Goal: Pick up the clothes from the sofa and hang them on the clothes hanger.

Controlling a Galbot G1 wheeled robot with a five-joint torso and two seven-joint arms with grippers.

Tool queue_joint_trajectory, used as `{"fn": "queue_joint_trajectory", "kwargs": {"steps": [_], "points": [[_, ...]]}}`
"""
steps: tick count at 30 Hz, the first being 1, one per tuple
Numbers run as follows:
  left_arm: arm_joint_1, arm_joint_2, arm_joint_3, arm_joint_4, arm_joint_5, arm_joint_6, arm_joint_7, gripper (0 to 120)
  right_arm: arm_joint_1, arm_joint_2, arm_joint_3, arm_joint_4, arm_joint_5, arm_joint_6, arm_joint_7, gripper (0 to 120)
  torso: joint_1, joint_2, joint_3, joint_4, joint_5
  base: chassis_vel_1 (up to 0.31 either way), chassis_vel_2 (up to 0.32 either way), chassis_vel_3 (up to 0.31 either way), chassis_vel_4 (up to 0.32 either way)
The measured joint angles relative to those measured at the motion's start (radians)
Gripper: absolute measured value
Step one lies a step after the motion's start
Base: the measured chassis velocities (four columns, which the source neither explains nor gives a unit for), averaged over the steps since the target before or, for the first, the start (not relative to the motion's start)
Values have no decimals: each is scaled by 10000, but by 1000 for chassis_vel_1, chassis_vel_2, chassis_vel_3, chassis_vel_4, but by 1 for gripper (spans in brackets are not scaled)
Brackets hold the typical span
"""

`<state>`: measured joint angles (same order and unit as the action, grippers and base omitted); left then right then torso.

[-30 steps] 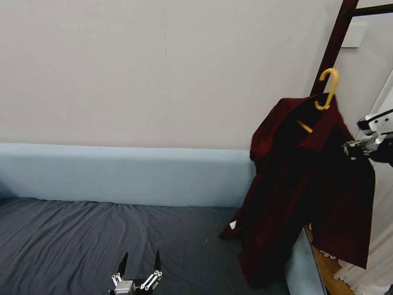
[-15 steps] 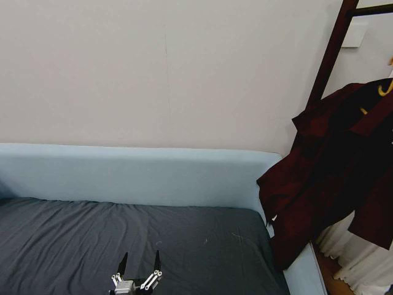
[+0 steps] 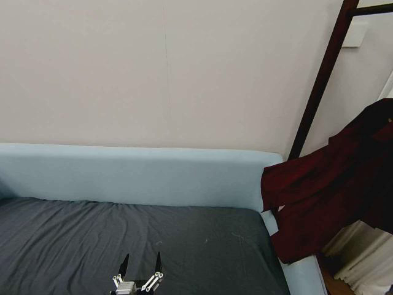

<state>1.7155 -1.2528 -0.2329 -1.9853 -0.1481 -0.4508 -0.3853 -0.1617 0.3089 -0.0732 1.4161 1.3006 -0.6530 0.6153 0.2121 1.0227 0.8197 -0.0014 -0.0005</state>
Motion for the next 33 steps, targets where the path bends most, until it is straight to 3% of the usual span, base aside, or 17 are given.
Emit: {"fn": "queue_joint_trajectory", "kwargs": {"steps": [8, 12, 15, 24, 33], "points": [[0, -81, 81, -51, 51, 56, 6, 100, 1391, 1001, -807, -1347, -1414, 547, -779, 1, 0, 0, 0, 1, 1, 0, 0, 0, 0], [2, -98, -15, -63, 50, 63, 2, 100, 3387, 1598, -2318, -2498, -1780, 553, -1046, 1, 0, 0, 0, 8, -11, 0, 0, 0, 0], [21, -119, -49, -85, 44, 62, -4, 100, 3836, 1709, -2746, -2701, -1913, 551, -1143, 1, 0, 0, 0, 4, -11, 0, 0, 0, 0], [97, -229, 2, -87, 52, 42, -8, 100, 2458, 1038, -2347, -681, -2477, 486, -854, 1, 0, 0, -1, -2, 3, 0, 0, 0, 0], [47, -253, 78, -13, 58, 15, -8, 100, 2914, 923, -2626, 4, -3032, 220, -909, 1, 0, 0, -2, 1, -5, 0, 0, 0, 0]]}}
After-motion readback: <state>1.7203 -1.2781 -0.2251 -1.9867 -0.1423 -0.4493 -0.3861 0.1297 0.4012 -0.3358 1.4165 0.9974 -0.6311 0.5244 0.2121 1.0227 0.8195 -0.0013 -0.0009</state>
